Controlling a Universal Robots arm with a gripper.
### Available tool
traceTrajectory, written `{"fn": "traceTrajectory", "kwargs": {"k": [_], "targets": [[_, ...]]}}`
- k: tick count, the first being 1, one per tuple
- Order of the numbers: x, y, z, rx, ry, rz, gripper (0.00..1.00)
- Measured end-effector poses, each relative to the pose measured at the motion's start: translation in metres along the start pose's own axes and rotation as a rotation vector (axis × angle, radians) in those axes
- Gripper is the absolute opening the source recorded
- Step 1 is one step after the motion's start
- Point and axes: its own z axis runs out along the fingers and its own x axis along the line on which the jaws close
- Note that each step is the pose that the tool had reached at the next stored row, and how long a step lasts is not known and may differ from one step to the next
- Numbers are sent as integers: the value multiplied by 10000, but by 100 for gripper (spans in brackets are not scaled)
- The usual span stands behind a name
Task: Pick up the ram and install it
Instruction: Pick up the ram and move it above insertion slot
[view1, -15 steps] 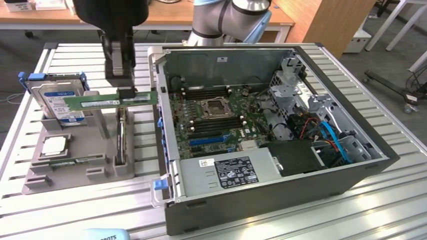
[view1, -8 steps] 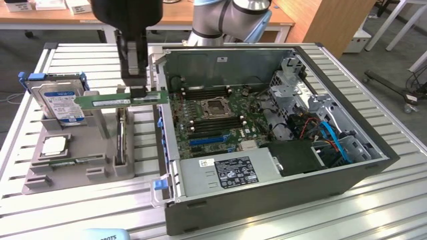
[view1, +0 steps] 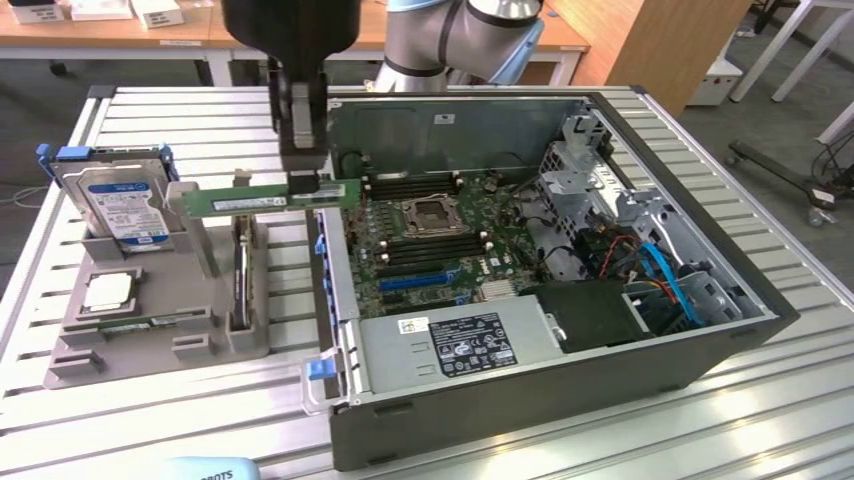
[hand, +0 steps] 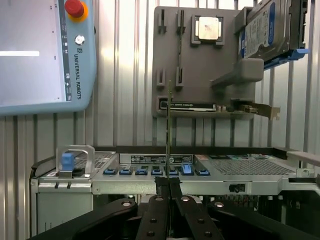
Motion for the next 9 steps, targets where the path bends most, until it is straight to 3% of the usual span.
{"fn": "traceTrajectory", "kwargs": {"k": [9], "targets": [[0, -219, -6, 1, 0, 0, 11]]}}
